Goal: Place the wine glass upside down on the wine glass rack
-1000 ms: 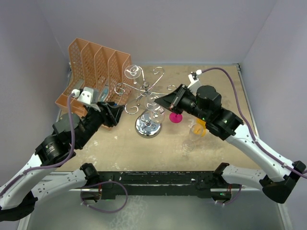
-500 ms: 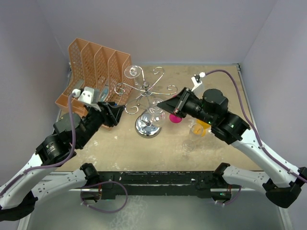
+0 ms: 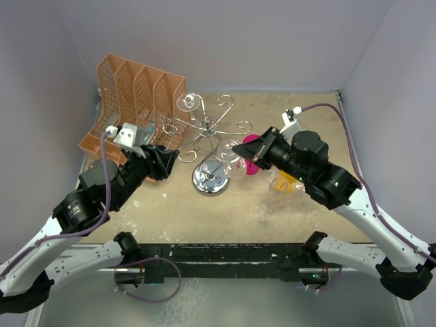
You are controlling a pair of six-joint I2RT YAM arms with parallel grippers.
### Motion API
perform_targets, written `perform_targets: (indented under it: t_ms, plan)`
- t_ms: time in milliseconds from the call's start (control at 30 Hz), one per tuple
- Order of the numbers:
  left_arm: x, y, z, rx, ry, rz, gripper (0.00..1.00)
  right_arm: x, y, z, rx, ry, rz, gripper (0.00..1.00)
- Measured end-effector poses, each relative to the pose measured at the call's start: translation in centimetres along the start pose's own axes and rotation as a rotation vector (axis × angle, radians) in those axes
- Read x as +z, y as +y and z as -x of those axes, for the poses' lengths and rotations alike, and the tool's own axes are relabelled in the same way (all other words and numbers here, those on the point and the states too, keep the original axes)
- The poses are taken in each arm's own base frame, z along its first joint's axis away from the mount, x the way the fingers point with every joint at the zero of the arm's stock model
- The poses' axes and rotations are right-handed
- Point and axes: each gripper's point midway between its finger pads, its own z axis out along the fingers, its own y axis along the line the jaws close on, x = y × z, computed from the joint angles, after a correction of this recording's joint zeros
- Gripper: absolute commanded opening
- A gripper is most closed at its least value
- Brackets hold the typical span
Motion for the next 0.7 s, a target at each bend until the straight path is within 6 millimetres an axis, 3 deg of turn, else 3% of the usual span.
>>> perform_targets:
  t_ms: [100, 400, 700]
  plan:
    - [0.0, 0.0, 0.0, 0.0, 0.001, 0.0, 0.47, 0.3, -0.7, -0.1, -0.004, -0.001, -0.024, 0.01]
    - [-0.1, 0.2, -0.6, 0.01, 0.022, 0.006, 0.47, 0.8, -1.4, -0.1, -0.017, -0.009, -0.051, 0.29]
    - [-0.2, 0.3, -0.8, 0.014, 0.033, 0.009, 0.47, 1.0, -2.2, -0.1, -0.015, -0.021, -0.069, 0.69]
